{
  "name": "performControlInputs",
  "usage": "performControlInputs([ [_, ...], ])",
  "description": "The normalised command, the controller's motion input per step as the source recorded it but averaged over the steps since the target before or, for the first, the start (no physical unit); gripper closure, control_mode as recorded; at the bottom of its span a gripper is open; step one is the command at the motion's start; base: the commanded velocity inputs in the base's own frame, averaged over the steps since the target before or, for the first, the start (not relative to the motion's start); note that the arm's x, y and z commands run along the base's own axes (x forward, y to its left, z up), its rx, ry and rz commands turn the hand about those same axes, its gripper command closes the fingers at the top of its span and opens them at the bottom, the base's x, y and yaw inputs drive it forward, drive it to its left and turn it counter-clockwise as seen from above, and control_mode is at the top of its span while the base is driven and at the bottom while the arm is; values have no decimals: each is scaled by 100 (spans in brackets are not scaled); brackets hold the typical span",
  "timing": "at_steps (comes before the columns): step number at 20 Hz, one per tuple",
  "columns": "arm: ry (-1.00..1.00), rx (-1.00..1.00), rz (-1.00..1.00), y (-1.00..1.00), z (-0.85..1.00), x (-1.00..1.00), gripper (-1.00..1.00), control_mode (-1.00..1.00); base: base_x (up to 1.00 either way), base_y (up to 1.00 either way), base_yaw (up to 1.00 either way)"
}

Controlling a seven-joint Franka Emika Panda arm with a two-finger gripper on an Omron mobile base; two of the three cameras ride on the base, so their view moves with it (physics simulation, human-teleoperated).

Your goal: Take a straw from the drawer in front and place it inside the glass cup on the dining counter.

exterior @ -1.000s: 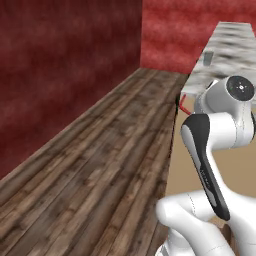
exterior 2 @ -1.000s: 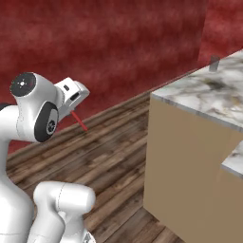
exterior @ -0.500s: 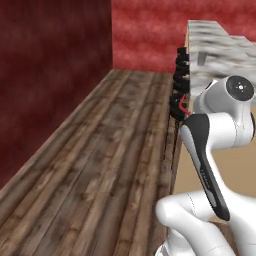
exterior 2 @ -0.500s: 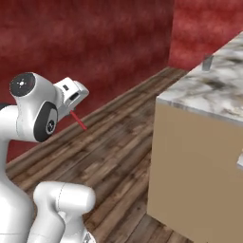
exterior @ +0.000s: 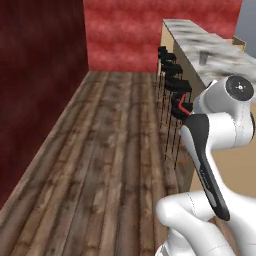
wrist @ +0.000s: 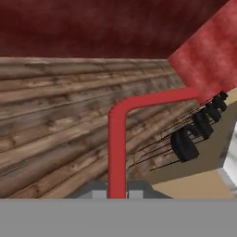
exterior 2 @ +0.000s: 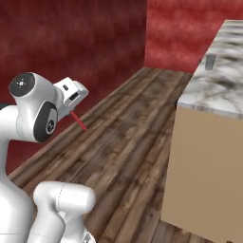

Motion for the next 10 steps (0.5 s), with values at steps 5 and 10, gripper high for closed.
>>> performControlInputs([
  [5,0,0,0,0,0,0,100,100,49,62,-36],
  [10,0,0,0,0,0,0,100,100,46,47,-37],
])
